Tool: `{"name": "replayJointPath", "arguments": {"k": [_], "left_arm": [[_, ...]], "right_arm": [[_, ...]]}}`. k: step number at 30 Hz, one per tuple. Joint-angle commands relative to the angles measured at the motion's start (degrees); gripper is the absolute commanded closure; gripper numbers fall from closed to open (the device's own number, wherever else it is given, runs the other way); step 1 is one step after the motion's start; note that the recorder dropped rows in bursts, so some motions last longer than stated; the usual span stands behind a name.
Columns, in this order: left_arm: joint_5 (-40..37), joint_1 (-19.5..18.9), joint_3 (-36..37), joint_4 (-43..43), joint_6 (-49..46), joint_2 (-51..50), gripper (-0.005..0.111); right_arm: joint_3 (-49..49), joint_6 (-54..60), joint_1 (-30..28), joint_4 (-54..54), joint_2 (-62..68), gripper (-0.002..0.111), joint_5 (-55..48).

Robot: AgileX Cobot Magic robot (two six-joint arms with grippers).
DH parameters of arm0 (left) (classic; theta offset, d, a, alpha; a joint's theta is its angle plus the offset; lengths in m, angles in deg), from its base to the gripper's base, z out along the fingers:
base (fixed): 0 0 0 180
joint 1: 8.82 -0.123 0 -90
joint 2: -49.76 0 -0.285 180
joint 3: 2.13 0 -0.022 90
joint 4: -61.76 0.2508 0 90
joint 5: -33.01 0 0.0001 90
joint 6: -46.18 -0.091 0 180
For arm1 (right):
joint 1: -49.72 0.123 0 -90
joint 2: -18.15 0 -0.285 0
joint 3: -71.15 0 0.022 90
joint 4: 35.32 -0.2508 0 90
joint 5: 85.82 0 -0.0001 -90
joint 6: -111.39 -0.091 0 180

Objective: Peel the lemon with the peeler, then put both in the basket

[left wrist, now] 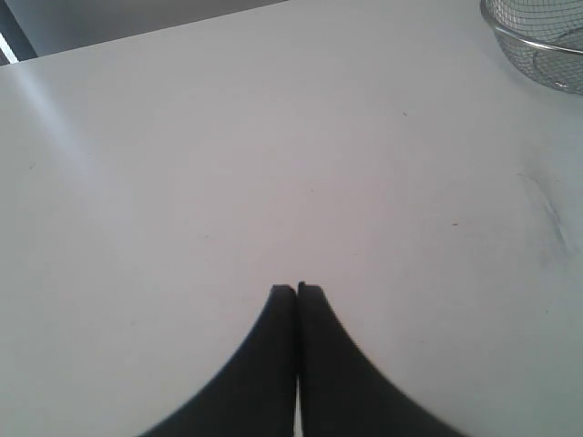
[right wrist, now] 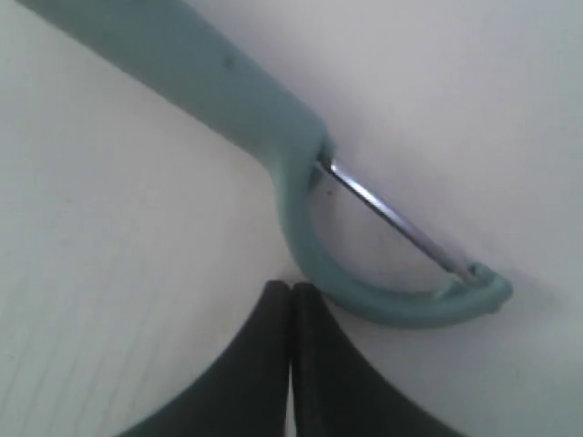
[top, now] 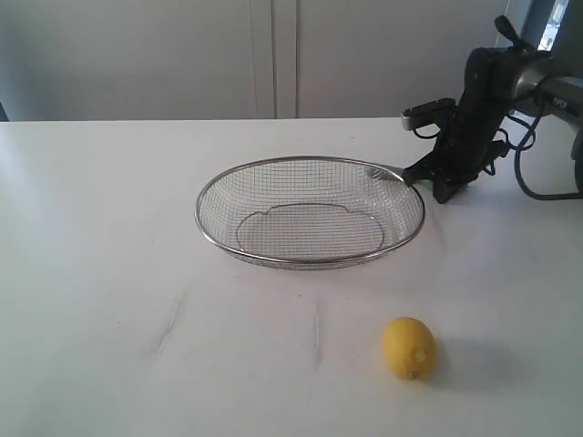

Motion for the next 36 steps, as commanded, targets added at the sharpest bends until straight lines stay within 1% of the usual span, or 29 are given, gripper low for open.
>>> {"name": "replayJointPath", "arguments": {"k": [1,7,23,25,29,32,33,35,36], "left_arm": [[-0.26,0.26,0.11,-0.16,0.05,0.30,0.106],[-0.26,0.26,0.11,-0.16,0.05,0.30,0.106],[-0.26,0.26,0.11,-0.16,0.05,0.30,0.106],[-0.26,0.26,0.11,-0.16,0.05,0.30,0.106],[-0.26,0.26,0.11,-0.16,0.05,0.30,0.106],[-0.26,0.26,0.11,-0.16,0.05,0.30,0.106],[-0.26,0.26,0.11,-0.16,0.05,0.30,0.106],[-0.26,0.26,0.11,-0.16,0.05,0.30,0.106],[-0.26,0.26,0.11,-0.16,0.05,0.30,0.106]], "right_arm": [[0.18,-1.15,-1.28,2.23,-0.07,0.108,2.11],[0.18,-2.51,-2.86,2.23,1.38,0.108,8.33],[-0.03,-4.28,-2.98,-0.43,2.88,0.108,24.09],[-0.14,-5.96,-2.98,-0.43,2.42,0.108,24.47],[-1.43,-10.23,-2.98,-0.60,-0.05,0.108,21.34],[-2.50,-10.49,-2.74,-6.75,-2.35,0.108,18.29],[-2.62,-10.34,-2.63,-10.72,-3.13,0.108,17.51],[-2.72,-7.77,-2.07,-16.53,-3.99,0.103,16.61],[-2.84,-7.11,-1.65,-17.60,-4.11,0.099,16.55]]}}
